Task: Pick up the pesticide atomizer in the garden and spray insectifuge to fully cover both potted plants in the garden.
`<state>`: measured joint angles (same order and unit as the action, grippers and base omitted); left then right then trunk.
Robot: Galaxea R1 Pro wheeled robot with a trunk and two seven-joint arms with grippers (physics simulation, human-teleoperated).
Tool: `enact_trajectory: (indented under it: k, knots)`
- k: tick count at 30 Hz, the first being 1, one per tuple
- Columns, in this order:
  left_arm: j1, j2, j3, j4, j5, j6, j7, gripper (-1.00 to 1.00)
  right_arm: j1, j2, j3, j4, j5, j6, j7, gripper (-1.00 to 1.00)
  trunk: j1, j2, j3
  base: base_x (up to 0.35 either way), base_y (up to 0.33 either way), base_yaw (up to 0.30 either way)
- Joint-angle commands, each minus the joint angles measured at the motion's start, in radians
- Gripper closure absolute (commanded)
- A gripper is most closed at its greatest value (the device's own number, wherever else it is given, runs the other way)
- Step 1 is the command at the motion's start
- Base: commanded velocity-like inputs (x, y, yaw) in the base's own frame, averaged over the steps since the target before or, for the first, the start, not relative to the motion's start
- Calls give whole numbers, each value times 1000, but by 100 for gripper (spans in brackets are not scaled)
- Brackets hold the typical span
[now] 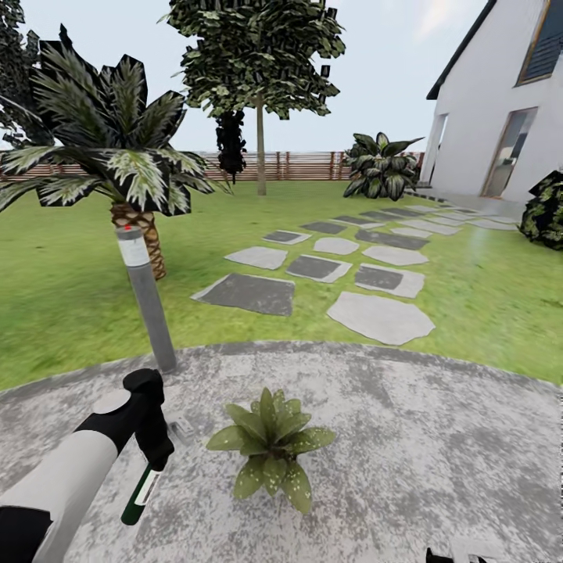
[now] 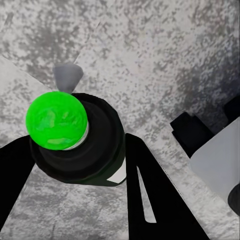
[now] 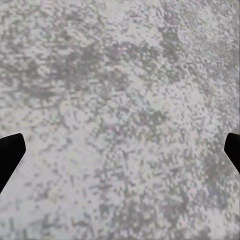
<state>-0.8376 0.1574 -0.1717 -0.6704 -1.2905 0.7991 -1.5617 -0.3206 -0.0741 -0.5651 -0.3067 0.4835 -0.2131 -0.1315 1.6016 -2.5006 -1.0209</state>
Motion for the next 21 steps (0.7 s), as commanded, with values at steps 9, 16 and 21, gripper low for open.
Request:
enact_trajectory:
  k: [9,16,21]
  knots:
    - [1,-1,-3,9,-4,6,-9,100,-1,0,-7,1,10,-5,-2,-100,0,0,-14,34,16,-166]
    - [0,-40,-1,6,6,9,-9,100,-1,0,-7,2,10,-5,-2,-100,0,0,-24,0,0,-135]
    - [-8,-36,2,8,11,1,-9,100,-1,0,-6,3,10,-5,-2,-100,0,0,-32,0,0,-126]
